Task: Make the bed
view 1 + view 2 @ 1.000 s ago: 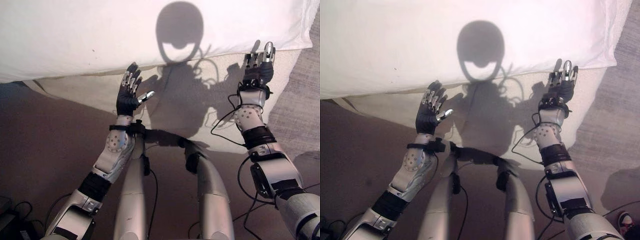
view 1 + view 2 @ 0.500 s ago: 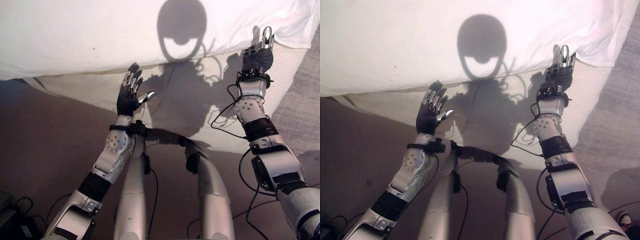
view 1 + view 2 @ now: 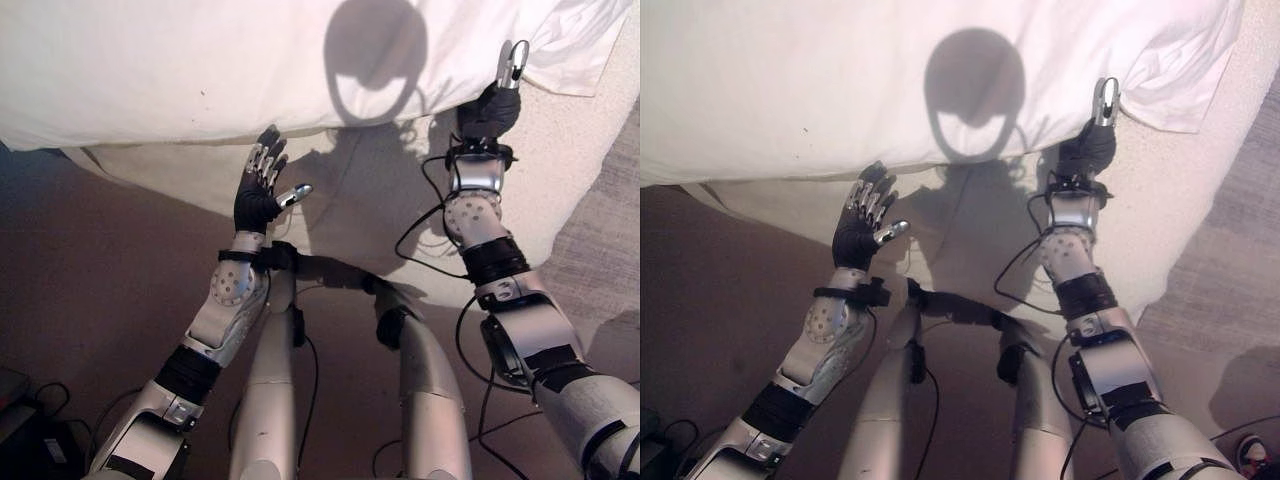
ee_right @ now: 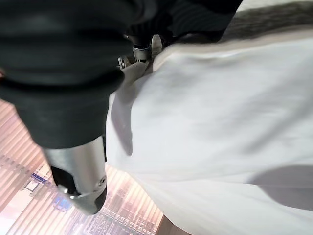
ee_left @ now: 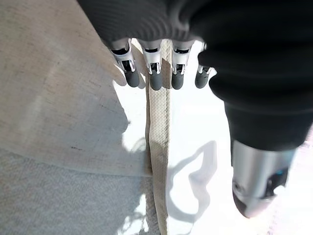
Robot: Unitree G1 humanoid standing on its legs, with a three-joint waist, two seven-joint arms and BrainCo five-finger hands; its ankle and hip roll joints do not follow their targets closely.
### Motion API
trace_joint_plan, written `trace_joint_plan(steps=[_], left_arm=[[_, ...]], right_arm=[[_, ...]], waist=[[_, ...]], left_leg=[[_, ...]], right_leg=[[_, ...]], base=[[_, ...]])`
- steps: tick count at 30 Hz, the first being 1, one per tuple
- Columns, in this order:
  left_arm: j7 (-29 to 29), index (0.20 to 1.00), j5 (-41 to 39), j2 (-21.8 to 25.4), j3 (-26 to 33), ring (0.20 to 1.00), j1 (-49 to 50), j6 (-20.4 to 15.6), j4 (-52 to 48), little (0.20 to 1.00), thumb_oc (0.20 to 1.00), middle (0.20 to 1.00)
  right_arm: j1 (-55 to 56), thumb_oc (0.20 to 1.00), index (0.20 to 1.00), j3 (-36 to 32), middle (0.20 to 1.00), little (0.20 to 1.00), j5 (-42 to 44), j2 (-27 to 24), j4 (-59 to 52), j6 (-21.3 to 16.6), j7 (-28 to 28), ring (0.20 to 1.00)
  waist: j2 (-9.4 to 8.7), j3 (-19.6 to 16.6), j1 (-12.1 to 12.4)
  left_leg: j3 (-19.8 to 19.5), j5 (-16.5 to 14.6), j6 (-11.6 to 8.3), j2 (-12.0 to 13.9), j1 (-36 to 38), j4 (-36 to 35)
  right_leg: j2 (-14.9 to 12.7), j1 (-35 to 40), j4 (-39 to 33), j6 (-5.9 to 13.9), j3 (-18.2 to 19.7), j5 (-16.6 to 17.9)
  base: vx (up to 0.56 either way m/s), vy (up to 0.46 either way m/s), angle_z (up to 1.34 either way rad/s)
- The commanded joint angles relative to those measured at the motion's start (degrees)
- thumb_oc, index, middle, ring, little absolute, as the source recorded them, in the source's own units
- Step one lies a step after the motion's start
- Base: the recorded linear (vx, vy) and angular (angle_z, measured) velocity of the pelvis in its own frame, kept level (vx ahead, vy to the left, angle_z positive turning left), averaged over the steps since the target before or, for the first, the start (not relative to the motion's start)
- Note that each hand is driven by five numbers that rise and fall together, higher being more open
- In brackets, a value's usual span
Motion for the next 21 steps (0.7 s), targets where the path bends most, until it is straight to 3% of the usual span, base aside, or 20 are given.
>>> trace_joint_plan(steps=[1, 6, 21], left_arm=[[0.9, 1.000, 0.9, -0.1, -0.8, 1.000, 0.9, -2.6, -7.0, 1.000, 1.000, 1.000], [2.4, 1.000, 1.6, -0.6, -1.2, 1.000, 0.4, -2.2, -6.7, 1.000, 1.000, 1.000], [3.8, 1.000, 2.0, -0.9, -1.2, 1.000, 1.6, -2.2, -7.6, 1.000, 1.000, 1.000]], right_arm=[[3.0, 1.000, 1.000, 1.7, 1.000, 1.000, -0.1, 2.7, -4.9, -2.9, -0.6, 1.000], [9.3, 1.000, 1.000, 1.8, 1.000, 1.000, -0.7, 6.2, -4.3, -1.8, -2.4, 1.000], [17.4, 1.000, 1.000, 3.8, 1.000, 1.000, -2.9, 8.6, -8.9, -1.1, -2.5, 1.000]], waist=[[-0.66, -0.9, 0.1], [-0.33, -0.9, -0.5], [0.02, -0.9, -1.3]], left_leg=[[1.7, -10.1, -2.00, -1.1, 2.2, 6.1], [1.8, -10.2, -1.89, -1.1, 2.0, 6.2], [2.5, -10.5, -1.71, -1.0, 1.2, 6.9]], right_leg=[[-1.5, 3.9, -10.8, 7.53, -1.1, 12.1], [-1.6, 3.7, -10.9, 7.49, -1.0, 12.2], [-2.2, 3.1, -10.8, 7.45, -0.6, 12.5]], base=[[0.00, 0.000, 0.00], [0.00, 0.000, 0.00], [0.00, 0.000, 0.00]])
